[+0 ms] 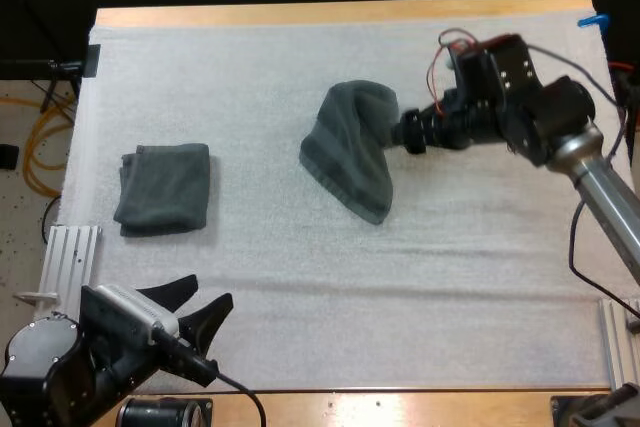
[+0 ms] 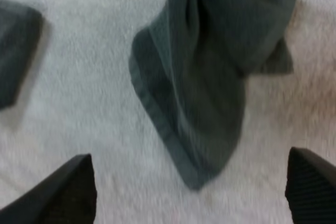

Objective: Pick towel from pile fold and stack

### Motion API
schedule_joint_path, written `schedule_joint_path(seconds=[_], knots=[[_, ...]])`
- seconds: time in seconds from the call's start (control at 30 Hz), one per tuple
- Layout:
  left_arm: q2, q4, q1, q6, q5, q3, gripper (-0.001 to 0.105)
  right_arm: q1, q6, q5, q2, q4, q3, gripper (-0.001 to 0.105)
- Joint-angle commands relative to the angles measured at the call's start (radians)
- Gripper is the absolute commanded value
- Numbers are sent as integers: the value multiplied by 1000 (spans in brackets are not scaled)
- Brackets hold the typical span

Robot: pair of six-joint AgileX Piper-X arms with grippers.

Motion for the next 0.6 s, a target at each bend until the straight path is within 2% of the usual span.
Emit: schedule_joint_path(seconds=[0.0,0.1,0.27,0.4,0.57], knots=[[0,24,2,-2,-32,-4,51,3,-5,-3,-12,21,30,71],[0,57,2,9,-70,-4,51,13,26,-8,-22,-11,131,71],[0,64,2,13,-70,-4,51,48,69,-32,-22,-86,271,71],[0,64,2,13,-70,-4,51,92,114,-34,-22,-136,334,71],[0,64,2,13,-68,-4,51,141,240,-34,-3,-277,418,71]])
